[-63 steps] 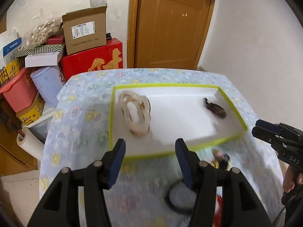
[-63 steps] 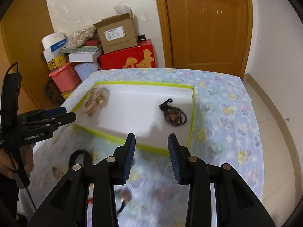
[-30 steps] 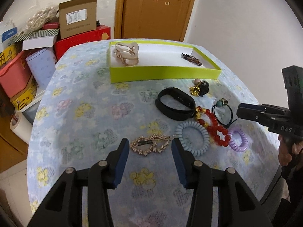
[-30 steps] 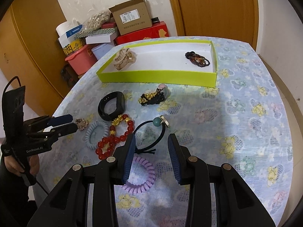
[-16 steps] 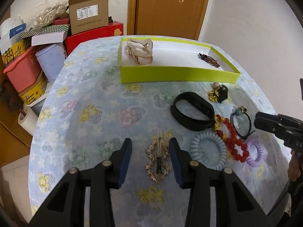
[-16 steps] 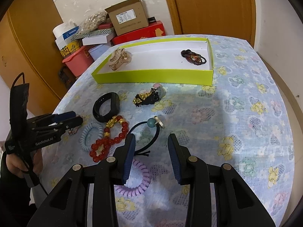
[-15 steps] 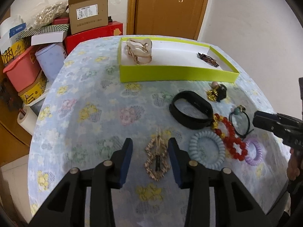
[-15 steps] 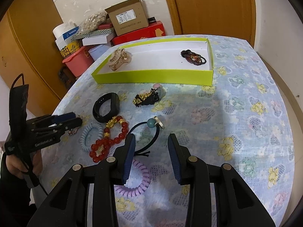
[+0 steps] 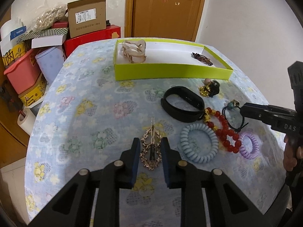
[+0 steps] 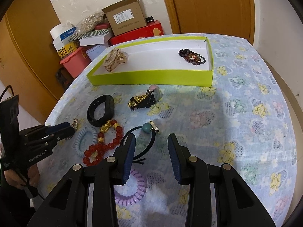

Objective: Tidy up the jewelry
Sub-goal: 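Close the left gripper on the gold clip while the right gripper grasps the teal-bead hair tie, then carry both items into the green tray and open both grippers to release them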

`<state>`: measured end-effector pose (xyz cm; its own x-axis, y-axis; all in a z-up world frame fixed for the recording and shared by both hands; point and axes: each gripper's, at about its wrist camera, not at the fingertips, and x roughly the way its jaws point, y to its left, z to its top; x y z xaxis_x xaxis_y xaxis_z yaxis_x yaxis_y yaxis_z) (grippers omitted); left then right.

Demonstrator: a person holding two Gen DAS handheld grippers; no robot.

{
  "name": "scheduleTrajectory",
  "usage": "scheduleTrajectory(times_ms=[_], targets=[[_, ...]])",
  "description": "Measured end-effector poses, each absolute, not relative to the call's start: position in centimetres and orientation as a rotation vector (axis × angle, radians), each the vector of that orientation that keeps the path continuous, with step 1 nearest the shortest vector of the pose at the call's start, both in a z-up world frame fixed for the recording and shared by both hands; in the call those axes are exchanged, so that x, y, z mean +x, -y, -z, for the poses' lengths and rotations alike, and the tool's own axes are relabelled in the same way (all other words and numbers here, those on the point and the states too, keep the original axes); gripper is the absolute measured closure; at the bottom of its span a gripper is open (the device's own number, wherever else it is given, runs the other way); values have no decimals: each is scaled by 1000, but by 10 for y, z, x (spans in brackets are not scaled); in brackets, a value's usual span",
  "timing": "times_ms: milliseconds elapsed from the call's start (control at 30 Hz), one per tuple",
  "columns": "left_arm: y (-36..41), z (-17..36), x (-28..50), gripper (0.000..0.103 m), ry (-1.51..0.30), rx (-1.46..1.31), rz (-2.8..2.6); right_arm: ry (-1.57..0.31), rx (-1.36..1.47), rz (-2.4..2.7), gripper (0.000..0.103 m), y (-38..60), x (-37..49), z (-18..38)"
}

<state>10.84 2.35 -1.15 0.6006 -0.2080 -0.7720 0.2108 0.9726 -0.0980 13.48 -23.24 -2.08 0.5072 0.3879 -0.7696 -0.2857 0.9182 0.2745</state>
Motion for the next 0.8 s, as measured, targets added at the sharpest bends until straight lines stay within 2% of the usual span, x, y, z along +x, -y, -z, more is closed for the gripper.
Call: scheduleTrajectory(times_ms=[233, 300, 367, 400, 433, 467, 533, 800], targets=[[-24, 12, 109, 80, -889, -16, 250, -968, 84, -404, 67, 225, 148, 27], [-25, 11, 109, 80, -891, -26, 250, -966, 57, -406, 72, 221, 151, 29], [-26, 11, 109, 80, -891, -29, 249, -967, 34, -406, 90, 219, 152, 29], [-26, 10, 109, 80, -890, -30, 247, -969, 24, -405, 94, 217, 152, 30], [-27, 10, 108, 80, -889, -33, 246, -968, 18, -404, 95, 216, 151, 30], [-28, 8, 108, 85, -887, -37, 248, -965, 8, -404, 96, 215, 150, 30], [-29, 6, 107, 99, -886, -45, 247, -955, -1, -406, 96, 214, 147, 28], [-32, 3, 104, 99, -884, -63, 245, -904, -5, -391, 96, 221, 135, 9]])
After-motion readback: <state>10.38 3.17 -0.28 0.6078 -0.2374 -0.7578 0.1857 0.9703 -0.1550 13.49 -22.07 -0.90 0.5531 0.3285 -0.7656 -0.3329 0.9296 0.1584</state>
